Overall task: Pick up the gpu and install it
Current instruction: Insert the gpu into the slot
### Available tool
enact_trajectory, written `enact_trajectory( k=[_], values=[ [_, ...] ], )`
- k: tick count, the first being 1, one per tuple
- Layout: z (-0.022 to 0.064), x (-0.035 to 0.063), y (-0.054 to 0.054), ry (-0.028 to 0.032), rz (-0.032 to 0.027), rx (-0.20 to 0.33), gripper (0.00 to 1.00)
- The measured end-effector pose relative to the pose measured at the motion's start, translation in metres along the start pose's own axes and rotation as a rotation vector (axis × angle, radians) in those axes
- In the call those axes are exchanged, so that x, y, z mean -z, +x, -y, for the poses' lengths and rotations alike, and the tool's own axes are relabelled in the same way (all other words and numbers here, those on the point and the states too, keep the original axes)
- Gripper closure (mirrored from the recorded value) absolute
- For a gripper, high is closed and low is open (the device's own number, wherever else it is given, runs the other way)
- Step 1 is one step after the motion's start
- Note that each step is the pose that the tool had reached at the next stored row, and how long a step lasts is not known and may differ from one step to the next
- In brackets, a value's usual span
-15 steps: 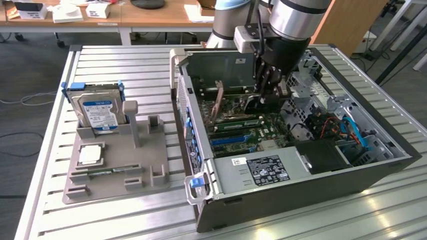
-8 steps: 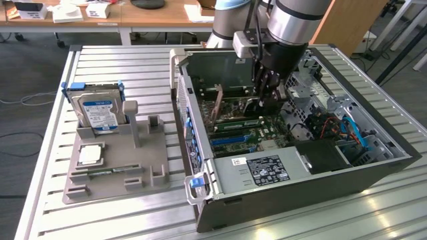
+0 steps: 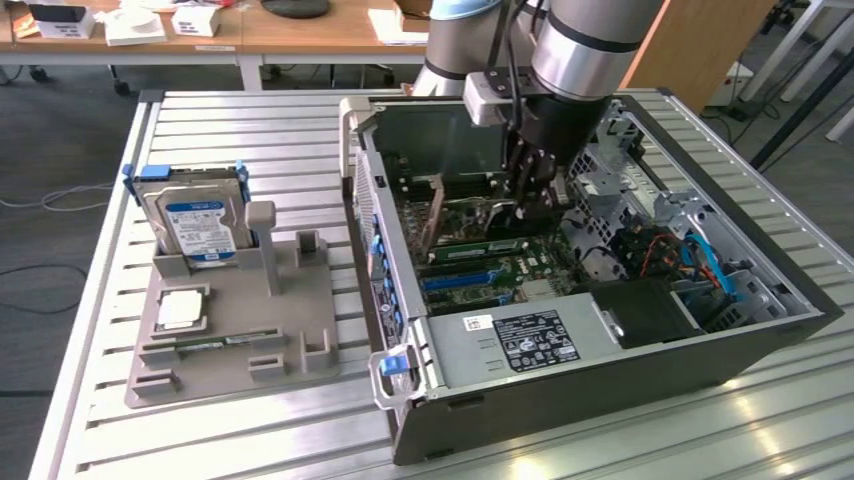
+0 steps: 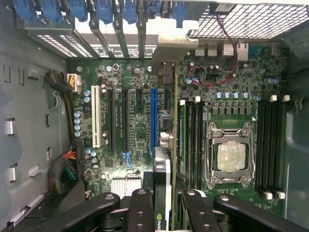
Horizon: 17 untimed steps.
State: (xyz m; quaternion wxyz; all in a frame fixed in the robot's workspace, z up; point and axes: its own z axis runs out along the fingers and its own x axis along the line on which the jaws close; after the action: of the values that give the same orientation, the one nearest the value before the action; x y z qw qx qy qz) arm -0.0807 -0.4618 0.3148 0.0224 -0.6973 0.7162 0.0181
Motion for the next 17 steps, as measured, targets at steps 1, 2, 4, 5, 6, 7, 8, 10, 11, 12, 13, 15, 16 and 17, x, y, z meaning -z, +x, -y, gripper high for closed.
enact_trajectory(
  k=[1,2,4,5,6,7,8,10,11,12,13,15,16,17],
  values=[
    [0.0,-0.001,0.0,0.0,0.0,0.0,0.73],
    [0.0,-0.0019,0.0,-0.0001,0.0,0.0,0.73],
    [0.0,-0.0039,0.0,-0.0001,0.0,0.001,0.73],
    [0.0,-0.0048,0.0,-0.0001,0.0,0.001,0.73],
    [0.0,-0.0056,0.0,-0.0001,0.0,0.001,0.73],
    [-0.0001,-0.0067,0.0,-0.0001,0.0,0.001,0.73],
    [0.0,-0.0077,0.0,-0.0001,0.0,0.002,0.73],
    [0.0,-0.0095,0.001,-0.0001,0.0,0.002,0.73],
    [-0.0001,-0.0105,0.001,-0.0001,0.0001,0.002,0.73],
    [-0.0001,-0.0116,0.001,-0.0001,0.0,0.003,0.73],
    [-0.0001,-0.0126,0.001,-0.0002,0.0,0.003,0.73],
    [-0.0001,-0.0144,0.001,-0.0002,0.0001,0.003,0.73],
    [-0.0001,-0.0154,0.001,-0.0002,0.0001,0.004,0.73],
    [-0.0001,-0.0164,0.001,-0.0002,0.0,0.004,0.73]
  ],
)
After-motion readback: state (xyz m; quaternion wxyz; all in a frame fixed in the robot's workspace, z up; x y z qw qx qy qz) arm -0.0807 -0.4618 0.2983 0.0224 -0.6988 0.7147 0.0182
